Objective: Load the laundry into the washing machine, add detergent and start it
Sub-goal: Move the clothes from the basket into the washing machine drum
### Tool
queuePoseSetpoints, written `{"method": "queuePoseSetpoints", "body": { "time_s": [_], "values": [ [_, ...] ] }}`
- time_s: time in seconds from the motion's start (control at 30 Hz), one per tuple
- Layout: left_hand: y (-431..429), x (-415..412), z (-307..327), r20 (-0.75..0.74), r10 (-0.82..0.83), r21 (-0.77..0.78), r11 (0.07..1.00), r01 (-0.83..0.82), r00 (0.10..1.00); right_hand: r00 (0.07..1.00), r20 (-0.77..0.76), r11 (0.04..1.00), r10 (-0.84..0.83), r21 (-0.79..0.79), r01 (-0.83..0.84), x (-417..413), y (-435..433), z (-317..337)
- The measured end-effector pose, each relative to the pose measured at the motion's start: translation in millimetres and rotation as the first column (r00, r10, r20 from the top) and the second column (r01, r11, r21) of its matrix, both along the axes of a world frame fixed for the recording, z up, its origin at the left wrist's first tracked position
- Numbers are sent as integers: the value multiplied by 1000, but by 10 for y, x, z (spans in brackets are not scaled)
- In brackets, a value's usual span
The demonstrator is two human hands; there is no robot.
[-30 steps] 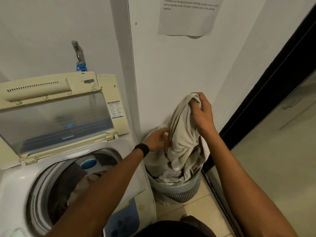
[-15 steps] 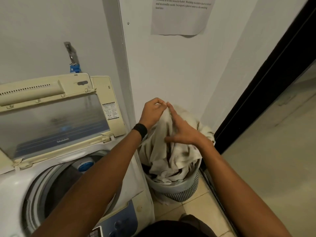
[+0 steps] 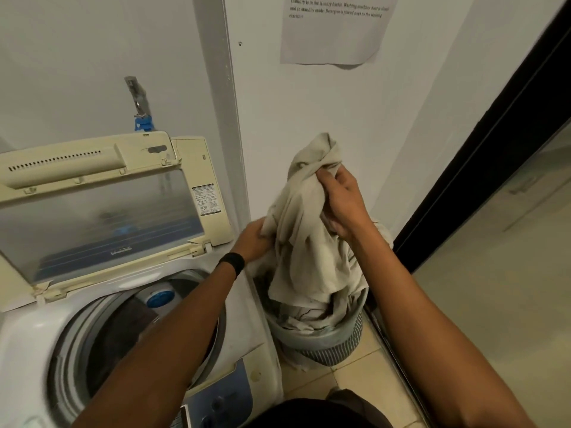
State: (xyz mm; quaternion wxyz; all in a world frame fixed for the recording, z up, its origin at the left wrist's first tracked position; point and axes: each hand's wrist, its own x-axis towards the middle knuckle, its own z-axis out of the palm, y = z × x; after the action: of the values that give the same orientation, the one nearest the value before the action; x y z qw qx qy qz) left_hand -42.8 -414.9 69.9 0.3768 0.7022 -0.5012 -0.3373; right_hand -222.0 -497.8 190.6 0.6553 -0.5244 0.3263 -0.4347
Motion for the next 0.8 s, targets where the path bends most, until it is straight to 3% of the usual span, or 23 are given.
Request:
{"method": "queuePoseSetpoints", "body": {
  "time_s": [0.07,0.13,0.2,0.27,0.33,0.4,0.43,0.5,0.57,0.67,0.8],
  "values": [
    [-43,90,130,-69,114,-125,985,-122,991,992,35,992,-124,14,123,25,-80,54],
    [-99,162,301,-222,247,-189,938,-290,943,956,-145,962,-255,-138,236,-21,-207,-30],
    [-184,216,480,-333,343,-163,896,-412,878,892,-376,956,-252,-240,169,-101,-300,-201],
    [-262,248,629,-399,350,-104,901,-421,847,780,-579,957,-238,-276,87,-136,-304,-429],
    [-303,257,694,-445,362,-40,906,-422,819,720,-580,891,-383,-438,121,-115,-128,-595],
    [-332,229,668,-527,377,9,899,-438,762,762,-452,777,-463,-620,105,-67,146,-764],
    [-341,200,651,-546,377,24,899,-436,748,794,-454,771,-404,-636,28,-35,288,-834],
    [-364,164,601,-549,381,44,902,-430,744,771,-597,815,-220,-547,-191,-2,460,-1047],
    [-376,151,574,-541,392,66,902,-427,744,689,-704,846,-171,-464,-264,-46,467,-1330],
    [-365,154,559,-537,385,75,908,-412,751,715,-655,863,-244,-483,-149,-160,349,-1497],
    [-370,186,551,-528,381,90,913,-397,758,825,-542,953,-161,-302,-12,-302,128,-1367]
  ]
}}
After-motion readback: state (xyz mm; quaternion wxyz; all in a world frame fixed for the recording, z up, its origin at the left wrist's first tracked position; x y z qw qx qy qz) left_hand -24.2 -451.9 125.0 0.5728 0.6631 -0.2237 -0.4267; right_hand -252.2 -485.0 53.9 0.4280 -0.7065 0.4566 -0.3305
